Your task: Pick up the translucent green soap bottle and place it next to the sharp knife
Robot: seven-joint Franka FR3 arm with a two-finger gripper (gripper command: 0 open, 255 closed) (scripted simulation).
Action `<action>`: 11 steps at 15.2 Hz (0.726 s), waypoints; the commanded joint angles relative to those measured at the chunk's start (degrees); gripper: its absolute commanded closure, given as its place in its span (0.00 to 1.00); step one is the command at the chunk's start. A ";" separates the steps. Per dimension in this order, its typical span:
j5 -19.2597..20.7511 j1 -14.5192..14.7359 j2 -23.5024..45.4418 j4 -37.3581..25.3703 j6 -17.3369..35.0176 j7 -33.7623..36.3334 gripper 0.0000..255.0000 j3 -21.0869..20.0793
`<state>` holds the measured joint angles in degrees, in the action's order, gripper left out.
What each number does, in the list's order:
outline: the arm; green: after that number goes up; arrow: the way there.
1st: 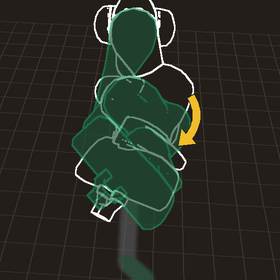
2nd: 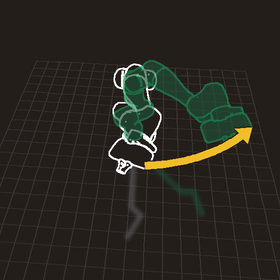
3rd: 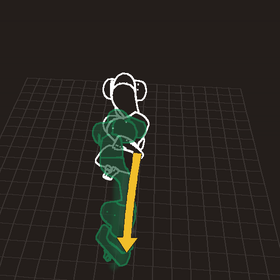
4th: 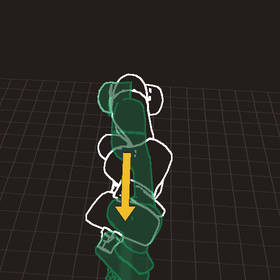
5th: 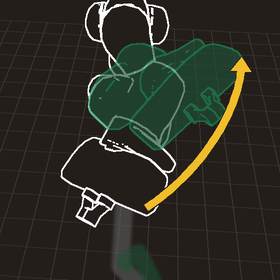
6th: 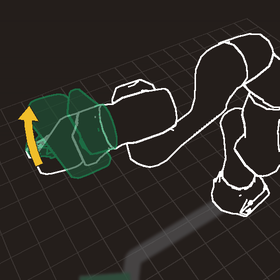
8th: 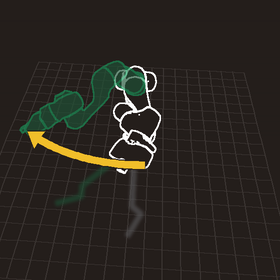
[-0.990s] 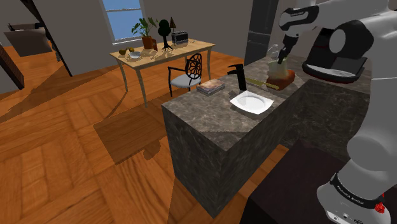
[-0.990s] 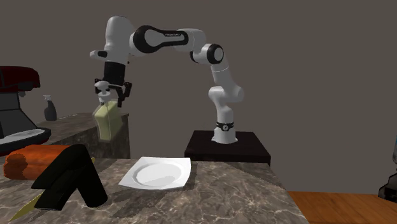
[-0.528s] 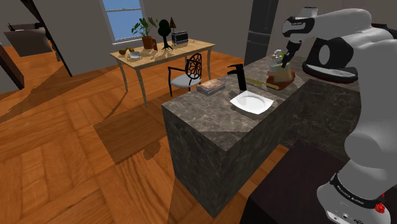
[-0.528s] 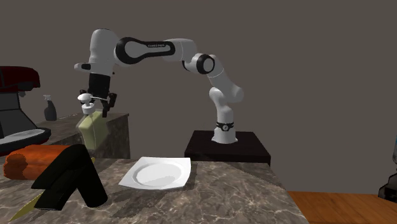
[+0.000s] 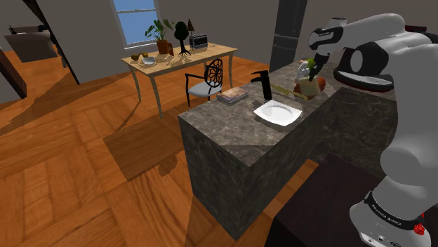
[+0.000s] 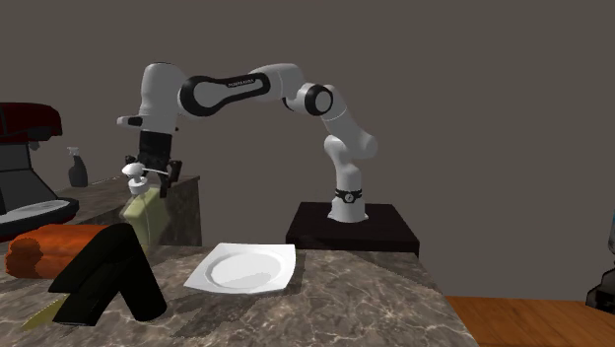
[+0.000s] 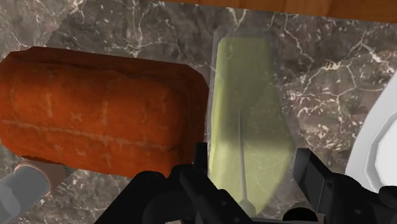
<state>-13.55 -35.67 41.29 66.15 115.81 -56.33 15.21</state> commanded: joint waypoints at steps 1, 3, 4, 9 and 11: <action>-0.13 0.05 0.24 1.01 1.29 -0.18 1.00 -0.07; -0.27 0.11 0.56 2.02 2.60 -0.34 1.00 -0.15; -0.34 0.13 0.75 2.48 3.25 -0.43 1.00 -0.20; -0.75 0.18 1.87 4.48 6.32 -0.84 1.00 -0.47; -0.76 0.18 1.92 4.55 6.44 -0.86 1.00 -0.48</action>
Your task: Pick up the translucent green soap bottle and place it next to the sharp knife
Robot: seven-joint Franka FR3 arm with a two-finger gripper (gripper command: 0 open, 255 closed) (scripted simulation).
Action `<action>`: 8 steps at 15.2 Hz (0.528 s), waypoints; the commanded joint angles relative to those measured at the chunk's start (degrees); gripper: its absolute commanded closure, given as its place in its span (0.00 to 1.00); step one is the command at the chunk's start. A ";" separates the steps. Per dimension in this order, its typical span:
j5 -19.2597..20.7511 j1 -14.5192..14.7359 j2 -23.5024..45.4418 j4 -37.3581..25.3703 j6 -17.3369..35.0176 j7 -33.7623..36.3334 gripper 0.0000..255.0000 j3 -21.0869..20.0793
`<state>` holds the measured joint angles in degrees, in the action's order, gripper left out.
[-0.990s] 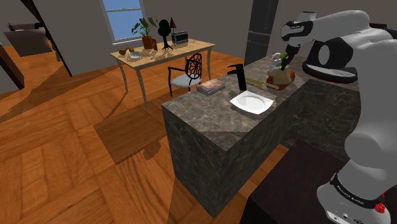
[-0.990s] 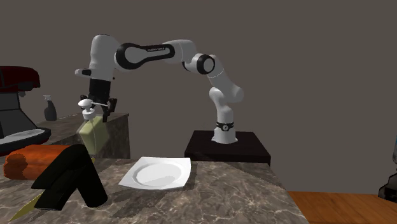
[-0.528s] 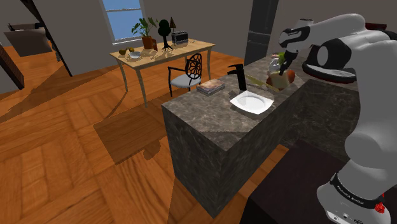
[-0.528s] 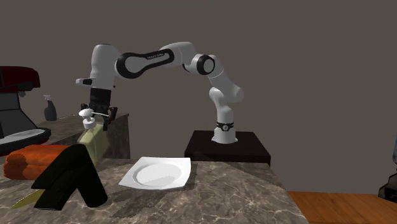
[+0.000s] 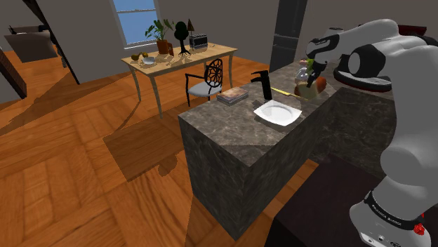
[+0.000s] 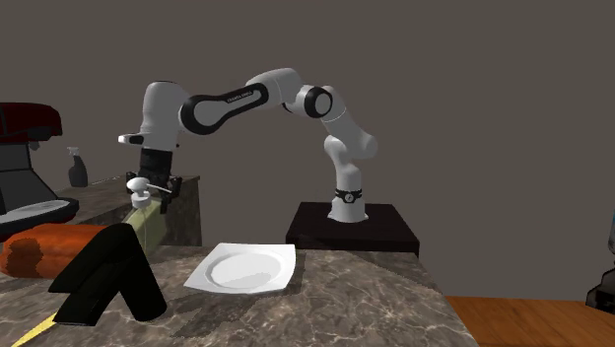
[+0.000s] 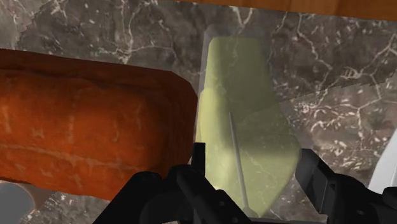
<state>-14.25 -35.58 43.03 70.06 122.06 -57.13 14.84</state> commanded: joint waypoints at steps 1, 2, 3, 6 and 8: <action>-0.06 0.10 0.19 0.63 0.20 -0.06 1.00 -0.12; -0.06 0.10 0.19 0.63 0.20 -0.06 1.00 -0.12; -0.06 0.10 0.19 0.63 0.20 -0.06 1.00 -0.12; -0.06 0.10 0.19 0.63 0.19 -0.06 1.00 -0.12; -0.07 0.09 0.55 0.12 0.03 0.05 0.00 -0.15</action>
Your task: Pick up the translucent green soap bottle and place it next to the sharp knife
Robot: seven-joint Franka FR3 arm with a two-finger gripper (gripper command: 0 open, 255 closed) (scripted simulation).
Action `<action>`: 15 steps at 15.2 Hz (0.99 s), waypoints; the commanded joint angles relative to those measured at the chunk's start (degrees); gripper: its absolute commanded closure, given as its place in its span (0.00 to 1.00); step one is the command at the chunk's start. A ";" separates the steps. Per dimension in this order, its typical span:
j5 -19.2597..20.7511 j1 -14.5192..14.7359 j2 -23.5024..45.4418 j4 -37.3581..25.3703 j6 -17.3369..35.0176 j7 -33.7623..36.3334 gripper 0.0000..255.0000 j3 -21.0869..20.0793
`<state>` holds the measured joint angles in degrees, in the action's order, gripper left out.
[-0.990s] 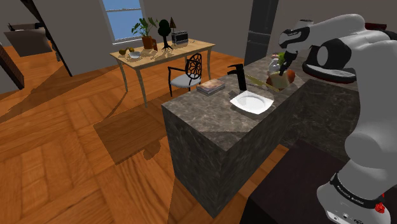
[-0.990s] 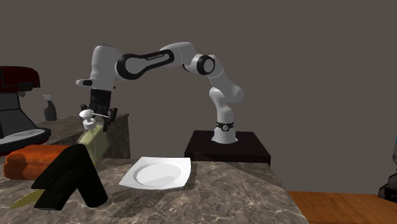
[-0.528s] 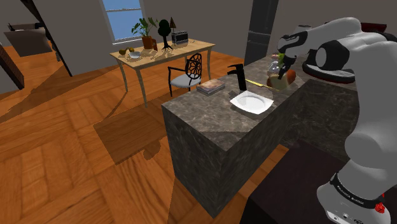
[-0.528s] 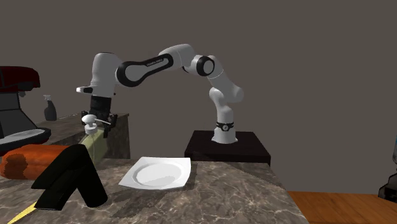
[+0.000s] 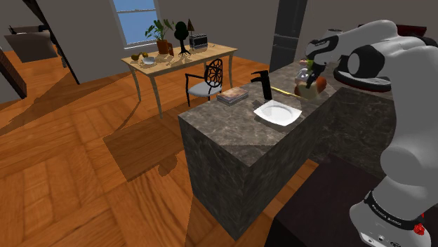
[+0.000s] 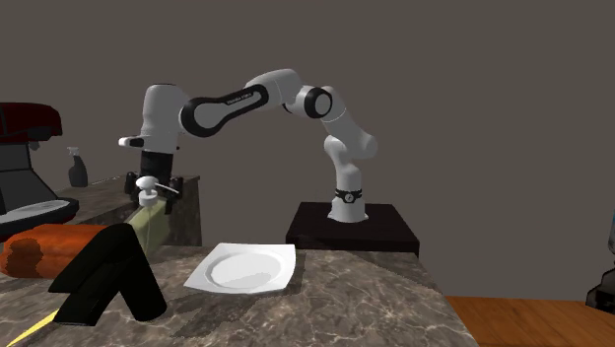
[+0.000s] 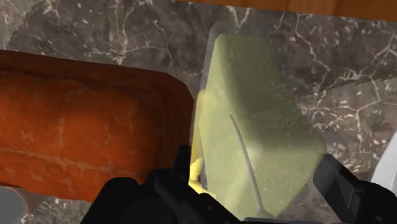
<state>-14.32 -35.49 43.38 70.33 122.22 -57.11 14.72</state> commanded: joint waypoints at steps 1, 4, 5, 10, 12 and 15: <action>-0.01 0.01 0.13 0.05 -0.01 0.01 0.00 -0.03; 0.00 0.01 -0.16 0.37 0.03 -0.08 0.00 0.00; 0.23 0.11 -1.32 0.43 -1.06 0.02 0.00 0.19; 0.87 0.33 -4.24 0.02 -4.35 0.34 0.00 0.68; 0.87 0.33 -4.23 0.00 -4.35 0.34 0.00 0.68; 0.87 0.33 -4.23 0.00 -4.35 0.34 0.00 0.68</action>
<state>-13.45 -35.16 39.15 70.34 117.88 -56.77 15.41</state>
